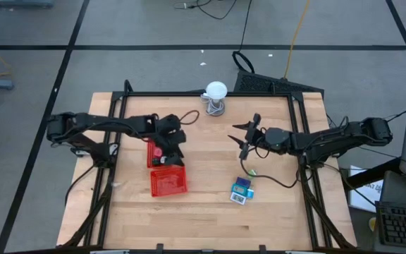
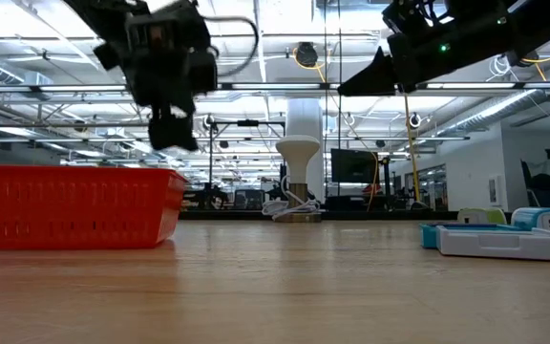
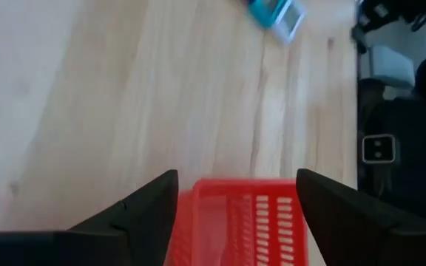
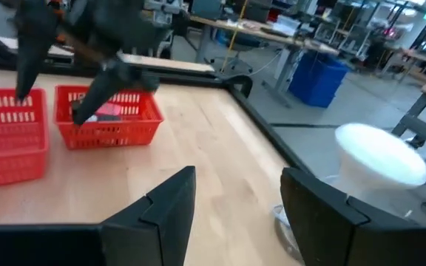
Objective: Pick & Place Office items
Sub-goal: Put the green charger adapter into the top red basket
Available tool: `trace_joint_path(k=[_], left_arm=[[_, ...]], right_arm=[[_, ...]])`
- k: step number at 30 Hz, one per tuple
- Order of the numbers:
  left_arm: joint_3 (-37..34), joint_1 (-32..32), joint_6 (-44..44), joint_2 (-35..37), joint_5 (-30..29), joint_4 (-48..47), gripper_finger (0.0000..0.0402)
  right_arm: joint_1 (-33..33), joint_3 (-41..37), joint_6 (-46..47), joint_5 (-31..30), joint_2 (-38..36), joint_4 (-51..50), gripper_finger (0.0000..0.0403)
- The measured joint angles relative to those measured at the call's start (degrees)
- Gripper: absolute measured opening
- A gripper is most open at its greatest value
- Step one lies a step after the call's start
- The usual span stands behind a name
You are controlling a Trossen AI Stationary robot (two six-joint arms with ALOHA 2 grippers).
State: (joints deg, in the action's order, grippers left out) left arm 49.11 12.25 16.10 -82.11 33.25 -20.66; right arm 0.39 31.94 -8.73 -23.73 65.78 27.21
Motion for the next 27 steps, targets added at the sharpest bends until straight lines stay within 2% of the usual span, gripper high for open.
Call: trace_joint_path(k=[6, 11, 18, 22, 27], left_arm=[[0.23, 0.00, -3.00, 8.20, -7.51, 2.67, 0.0258], [0.32, -0.13, -2.32, 14.17, -15.27, 8.02, 0.0248], [0.28, -0.81, -2.40, 16.83, -19.43, 13.41, 0.0253], [0.28, -0.76, -2.43, 16.80, -20.22, 14.44, 0.0264], [0.28, -0.76, -2.43, 16.79, -22.82, 14.46, 0.0278]], right_arm=[[2.78, 0.04, 5.62, 1.86, -0.33, -11.63, 0.0187], [5.53, 0.02, 8.90, 14.68, -0.31, -27.49, 0.0187], [8.70, 0.02, 21.98, 26.45, -0.31, -42.27, 0.0187], [10.64, 0.02, 24.50, 26.85, -0.31, -46.12, 0.0187], [12.17, 0.02, 20.67, 26.15, -0.11, -47.14, 0.0187]])
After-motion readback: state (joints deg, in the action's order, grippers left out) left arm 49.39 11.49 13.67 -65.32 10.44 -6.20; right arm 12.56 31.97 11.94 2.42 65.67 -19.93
